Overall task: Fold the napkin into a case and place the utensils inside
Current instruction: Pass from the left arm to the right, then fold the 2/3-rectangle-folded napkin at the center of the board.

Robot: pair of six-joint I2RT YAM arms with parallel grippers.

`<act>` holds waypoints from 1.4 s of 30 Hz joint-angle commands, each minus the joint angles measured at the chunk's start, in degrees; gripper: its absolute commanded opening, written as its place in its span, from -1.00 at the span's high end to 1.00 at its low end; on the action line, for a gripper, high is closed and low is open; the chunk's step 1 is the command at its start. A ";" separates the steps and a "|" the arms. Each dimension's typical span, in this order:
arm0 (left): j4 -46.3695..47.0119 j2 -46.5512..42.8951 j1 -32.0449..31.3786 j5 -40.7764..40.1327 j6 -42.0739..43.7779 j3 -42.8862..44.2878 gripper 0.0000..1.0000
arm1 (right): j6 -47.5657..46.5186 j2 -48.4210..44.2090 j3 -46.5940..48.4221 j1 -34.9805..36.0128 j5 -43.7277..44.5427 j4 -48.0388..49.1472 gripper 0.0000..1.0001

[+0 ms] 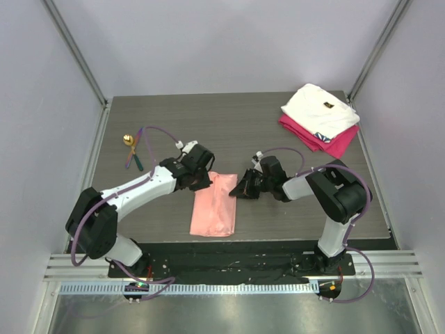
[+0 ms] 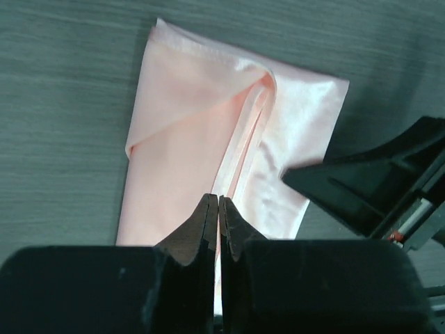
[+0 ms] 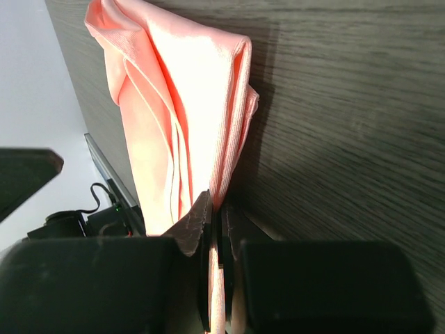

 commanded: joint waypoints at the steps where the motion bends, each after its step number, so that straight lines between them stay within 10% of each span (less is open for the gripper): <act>1: 8.29 3.76 3.60 5.08 3.56 0.54 0.88 | -2.54 -1.84 2.49 -0.02 1.27 -2.87 0.98; 21: 20.51 15.90 5.10 8.95 0.67 -3.32 0.98 | -5.28 -6.06 9.69 3.31 6.90 -15.17 0.98; 42: 15.77 7.31 5.37 11.15 0.84 -3.33 0.99 | -1.66 -4.83 14.79 6.83 13.93 -19.84 0.98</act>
